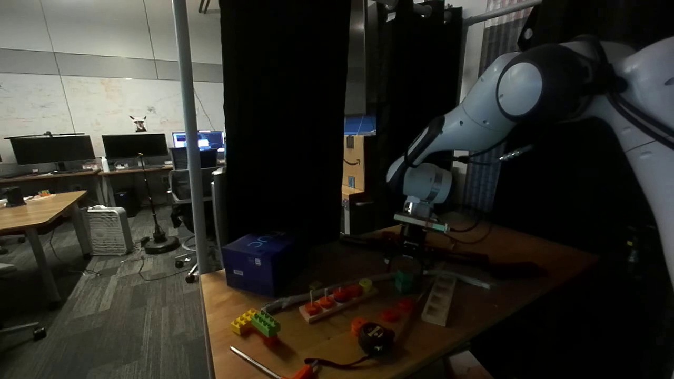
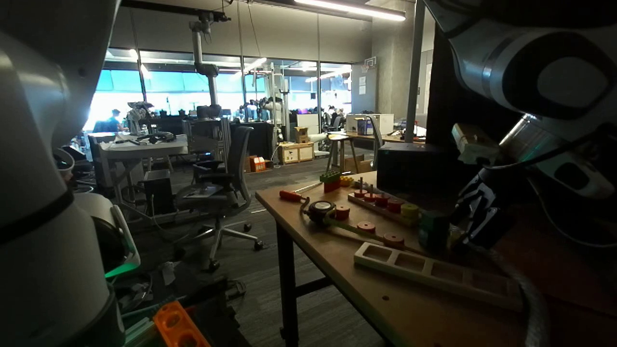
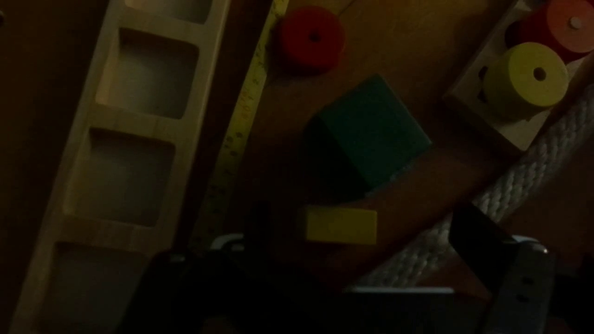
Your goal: Stack two green square blocks and the yellow square block together respectively
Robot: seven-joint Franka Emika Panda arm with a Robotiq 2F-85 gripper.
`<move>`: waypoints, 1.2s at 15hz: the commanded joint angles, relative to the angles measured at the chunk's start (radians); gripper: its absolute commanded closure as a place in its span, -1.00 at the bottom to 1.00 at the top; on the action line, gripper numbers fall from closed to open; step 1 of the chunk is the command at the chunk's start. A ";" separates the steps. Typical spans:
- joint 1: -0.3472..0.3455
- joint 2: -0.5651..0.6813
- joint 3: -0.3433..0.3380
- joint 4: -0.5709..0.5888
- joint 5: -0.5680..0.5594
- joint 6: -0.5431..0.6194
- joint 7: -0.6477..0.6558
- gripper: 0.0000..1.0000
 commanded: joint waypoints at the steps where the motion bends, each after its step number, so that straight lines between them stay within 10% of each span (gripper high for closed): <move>1: -0.013 0.015 0.005 0.039 -0.016 -0.033 -0.012 -0.49; 10: -0.014 0.014 0.003 0.042 -0.025 -0.030 -0.015 0.70; 18: -0.008 -0.006 -0.008 0.038 -0.058 -0.024 -0.003 0.68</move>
